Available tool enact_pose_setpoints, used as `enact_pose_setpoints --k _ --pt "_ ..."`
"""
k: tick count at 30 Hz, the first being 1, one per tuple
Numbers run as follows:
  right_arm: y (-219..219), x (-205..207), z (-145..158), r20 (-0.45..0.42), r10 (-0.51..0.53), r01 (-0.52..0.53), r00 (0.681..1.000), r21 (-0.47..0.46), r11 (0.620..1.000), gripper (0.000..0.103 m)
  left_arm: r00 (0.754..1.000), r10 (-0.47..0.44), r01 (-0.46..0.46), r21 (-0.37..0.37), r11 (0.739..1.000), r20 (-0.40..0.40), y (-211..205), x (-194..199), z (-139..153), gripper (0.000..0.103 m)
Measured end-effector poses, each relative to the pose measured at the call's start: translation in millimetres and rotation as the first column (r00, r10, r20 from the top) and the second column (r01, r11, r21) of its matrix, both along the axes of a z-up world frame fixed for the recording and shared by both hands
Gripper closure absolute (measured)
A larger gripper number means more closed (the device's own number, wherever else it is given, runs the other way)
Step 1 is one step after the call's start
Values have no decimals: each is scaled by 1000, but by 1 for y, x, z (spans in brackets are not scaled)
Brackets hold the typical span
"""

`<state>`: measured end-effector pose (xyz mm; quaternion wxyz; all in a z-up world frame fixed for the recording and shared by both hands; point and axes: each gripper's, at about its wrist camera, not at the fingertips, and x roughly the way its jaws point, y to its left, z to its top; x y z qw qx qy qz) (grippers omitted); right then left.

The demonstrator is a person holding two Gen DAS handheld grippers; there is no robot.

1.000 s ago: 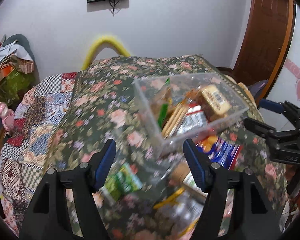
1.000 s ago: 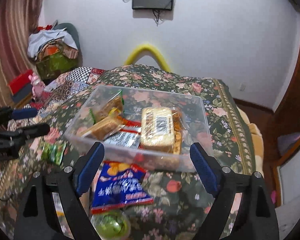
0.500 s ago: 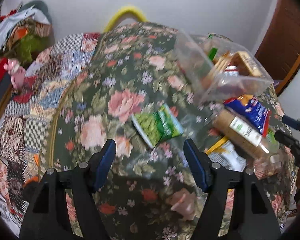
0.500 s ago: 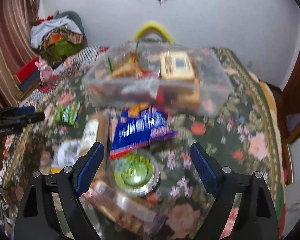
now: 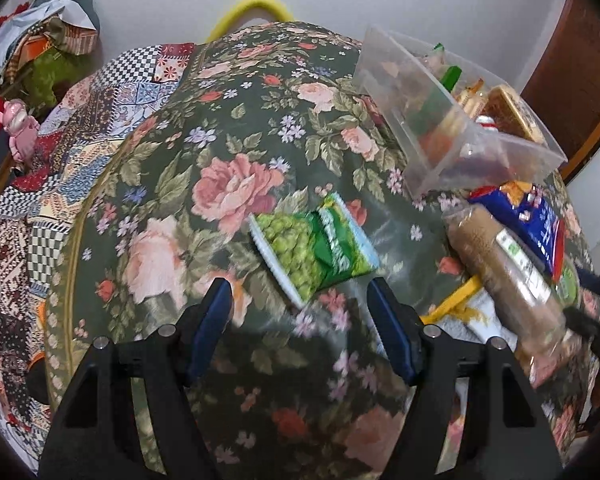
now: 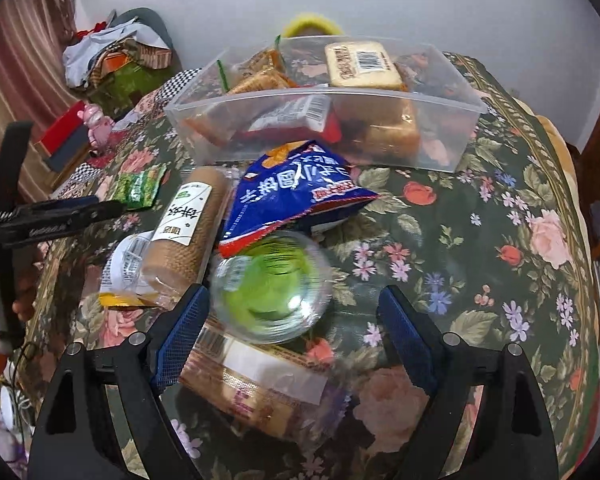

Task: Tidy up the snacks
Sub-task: 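Grasp the green pea snack bag with the left tool while the right tool grasps the green jelly cup, then lower the pea bag and jelly cup into the clear box and open both tools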

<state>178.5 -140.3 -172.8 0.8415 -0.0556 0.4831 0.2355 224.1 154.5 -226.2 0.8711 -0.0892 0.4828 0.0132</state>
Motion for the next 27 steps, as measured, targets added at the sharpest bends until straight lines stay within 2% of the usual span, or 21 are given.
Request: enact_pose_setpoints --k 3,6,9,12,14,16,17,23,27 --pt "4 1 -2 -15 18 -17 1000 16 1000 20 1000 -7 7 -17 1000 1 -3 11 -3 33" --pt "11 3 -7 -21 38 -38 999 7 999 27 1000 -11 11 -14 1000 -1 -6 23 -7 33" --pt "16 7 -11 -23 42 -43 999 -5 999 35 1000 -8 7 -22 1000 -20 -8 32 -17 45" --pt "14 9 -13 -31 33 -33 999 4 999 44 1000 6 -6 -11 1000 6 -8 32 -18 52" --pt "11 11 -13 -27 24 -24 999 18 1000 51 1000 15 -14 -31 999 25 -4 28 -17 57" --pt "7 12 -11 -19 7 -6 1000 26 1000 51 999 22 -20 -54 998 40 -1 23 -15 61" --pt "5 12 -10 -14 3 -2 1000 24 1000 51 999 27 -24 -55 998 46 0 20 -13 70" --pt "-4 10 -5 -2 -12 13 1000 19 1000 52 998 48 -45 -50 998 51 4 10 -3 74" --pt "-10 9 -1 8 -23 22 1000 26 999 52 997 29 -29 -5 1000 68 -3 3 7 76"
